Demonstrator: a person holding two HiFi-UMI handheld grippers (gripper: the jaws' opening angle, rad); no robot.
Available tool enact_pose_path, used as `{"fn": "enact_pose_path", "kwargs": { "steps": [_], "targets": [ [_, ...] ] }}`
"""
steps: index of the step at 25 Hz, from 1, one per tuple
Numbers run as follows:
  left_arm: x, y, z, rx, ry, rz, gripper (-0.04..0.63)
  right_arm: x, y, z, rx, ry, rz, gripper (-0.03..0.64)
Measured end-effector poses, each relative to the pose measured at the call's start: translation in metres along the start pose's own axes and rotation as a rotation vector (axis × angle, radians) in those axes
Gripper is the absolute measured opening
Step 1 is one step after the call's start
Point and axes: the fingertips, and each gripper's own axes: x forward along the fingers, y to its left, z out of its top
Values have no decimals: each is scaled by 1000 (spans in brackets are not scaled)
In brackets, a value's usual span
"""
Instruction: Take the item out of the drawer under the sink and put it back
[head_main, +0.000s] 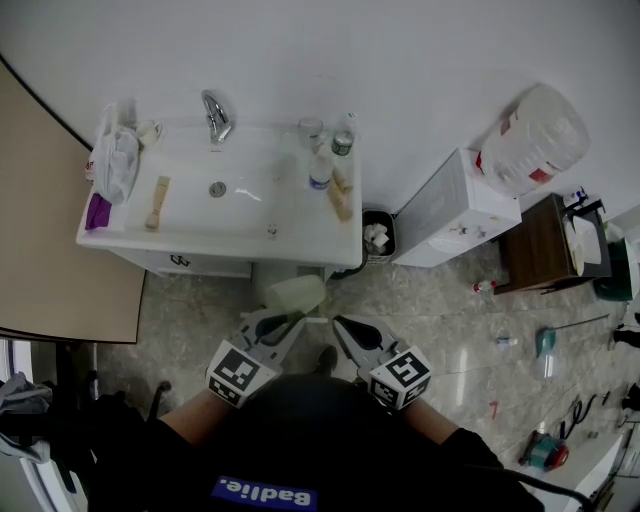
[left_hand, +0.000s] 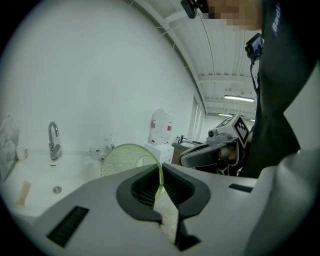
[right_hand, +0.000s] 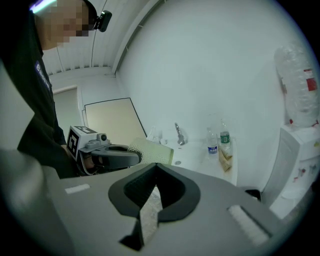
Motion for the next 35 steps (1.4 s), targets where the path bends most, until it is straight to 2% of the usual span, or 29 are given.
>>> {"fn": "enact_pose_path", "kwargs": {
  "steps": [4,9,18,26,35],
  "targets": [
    [10,3,-12,15,38,2,21,-4,-7,-2,14,-3,-18,2],
    [30,11,-41,87,111,9,21,-10,-17,-10,43,-5,-42,2],
    [78,29,-111,194,308,-10,21,-27,-39,-25,88,11,-90,2],
    [112,56,-178,250,498,-13,21,-41,-58,-41,126,29,-135,1],
    [144,84,-243,343,674,-54,21,-48,-76,-59,147,72,-160,2]
  ]
}}
